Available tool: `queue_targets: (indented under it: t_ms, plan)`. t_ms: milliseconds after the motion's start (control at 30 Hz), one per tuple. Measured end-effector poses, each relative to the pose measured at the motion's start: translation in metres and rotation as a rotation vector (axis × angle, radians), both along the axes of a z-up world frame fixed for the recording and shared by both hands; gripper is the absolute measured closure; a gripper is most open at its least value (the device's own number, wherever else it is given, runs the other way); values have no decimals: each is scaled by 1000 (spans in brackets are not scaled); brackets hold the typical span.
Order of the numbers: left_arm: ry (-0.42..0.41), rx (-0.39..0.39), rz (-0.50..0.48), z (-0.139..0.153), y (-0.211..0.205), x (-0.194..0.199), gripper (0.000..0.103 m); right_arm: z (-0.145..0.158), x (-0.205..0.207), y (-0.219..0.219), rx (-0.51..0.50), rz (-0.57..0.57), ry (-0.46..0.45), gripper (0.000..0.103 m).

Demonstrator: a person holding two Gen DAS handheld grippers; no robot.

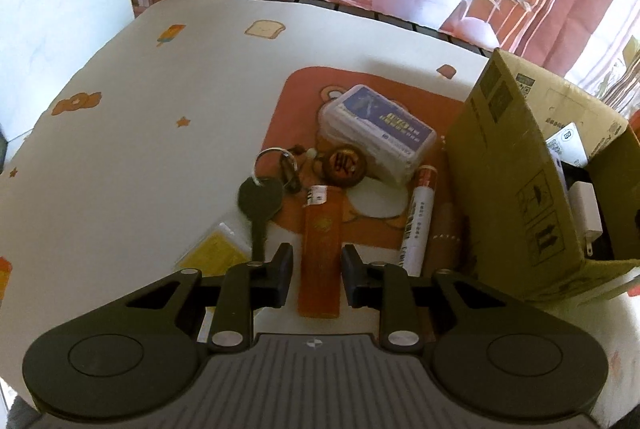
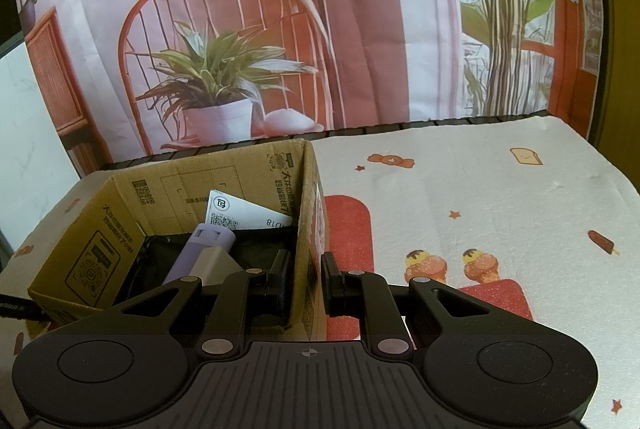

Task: Organize rigid objects
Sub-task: 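Close the left tool around the orange lighter, then lift the orange lighter with the left tool and carry it over the box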

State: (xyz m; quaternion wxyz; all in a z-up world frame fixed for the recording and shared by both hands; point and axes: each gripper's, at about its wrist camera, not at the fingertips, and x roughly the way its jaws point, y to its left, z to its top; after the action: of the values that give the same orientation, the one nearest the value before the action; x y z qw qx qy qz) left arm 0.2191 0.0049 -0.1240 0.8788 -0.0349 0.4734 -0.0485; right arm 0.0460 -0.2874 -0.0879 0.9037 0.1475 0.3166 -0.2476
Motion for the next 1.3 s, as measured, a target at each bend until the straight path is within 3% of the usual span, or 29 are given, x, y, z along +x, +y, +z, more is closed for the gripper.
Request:
queue_targets:
  t_ms: [567,667,1300]
  plan:
    - [-38,105,-55,-2,-16,12,75,0,0,0,0,0,0,88]
    - [-42,93,-54,-2,-13,9,79,0,0,-1,-1,0,0,86]
    - [-79,101,-19,-3,-13,-21,79,1,-1,0,0,0,-1,85]
